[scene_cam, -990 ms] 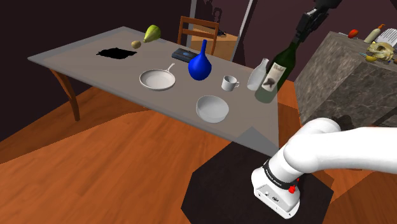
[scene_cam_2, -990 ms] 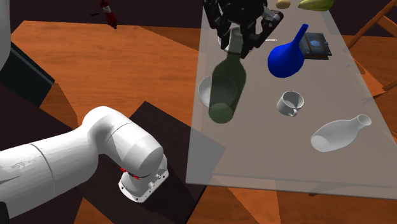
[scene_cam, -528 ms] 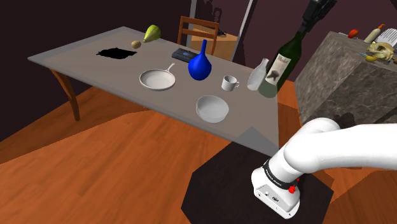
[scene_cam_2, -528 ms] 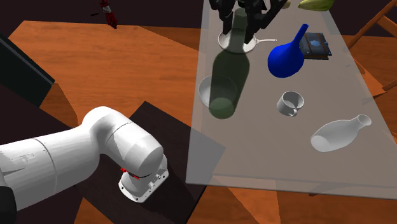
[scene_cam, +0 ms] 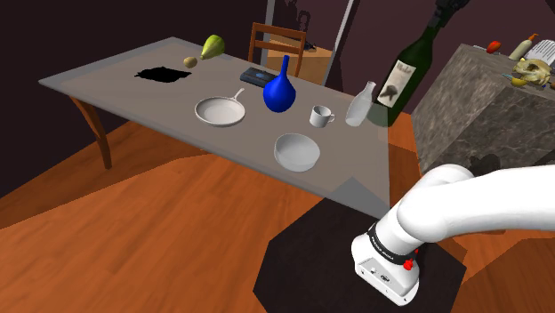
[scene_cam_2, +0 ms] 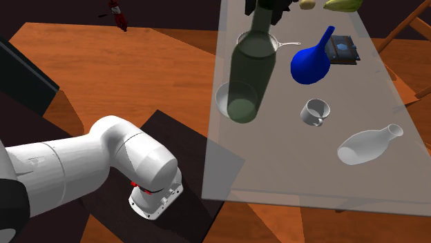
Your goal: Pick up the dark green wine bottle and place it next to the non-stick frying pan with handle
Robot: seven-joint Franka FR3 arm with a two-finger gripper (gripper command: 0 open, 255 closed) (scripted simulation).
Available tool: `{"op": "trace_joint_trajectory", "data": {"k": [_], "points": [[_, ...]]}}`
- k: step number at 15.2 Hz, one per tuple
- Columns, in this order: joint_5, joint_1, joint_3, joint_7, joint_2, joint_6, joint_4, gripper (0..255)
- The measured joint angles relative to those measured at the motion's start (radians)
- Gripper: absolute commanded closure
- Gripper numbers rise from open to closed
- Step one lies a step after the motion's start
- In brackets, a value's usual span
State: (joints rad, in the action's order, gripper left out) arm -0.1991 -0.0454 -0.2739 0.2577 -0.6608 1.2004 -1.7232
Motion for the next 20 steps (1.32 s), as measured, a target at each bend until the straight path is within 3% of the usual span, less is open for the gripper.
{"op": "trace_joint_trajectory", "data": {"k": [12, 14, 20], "points": [[0.019, 0.017, -0.017, 0.038, 0.159, -0.164, 0.323, 255], [0.029, 0.021, -0.002, 0.015, 0.172, -0.154, 0.322, 255], [0.068, 0.037, 0.069, -0.103, 0.182, -0.018, 0.183, 255]]}}
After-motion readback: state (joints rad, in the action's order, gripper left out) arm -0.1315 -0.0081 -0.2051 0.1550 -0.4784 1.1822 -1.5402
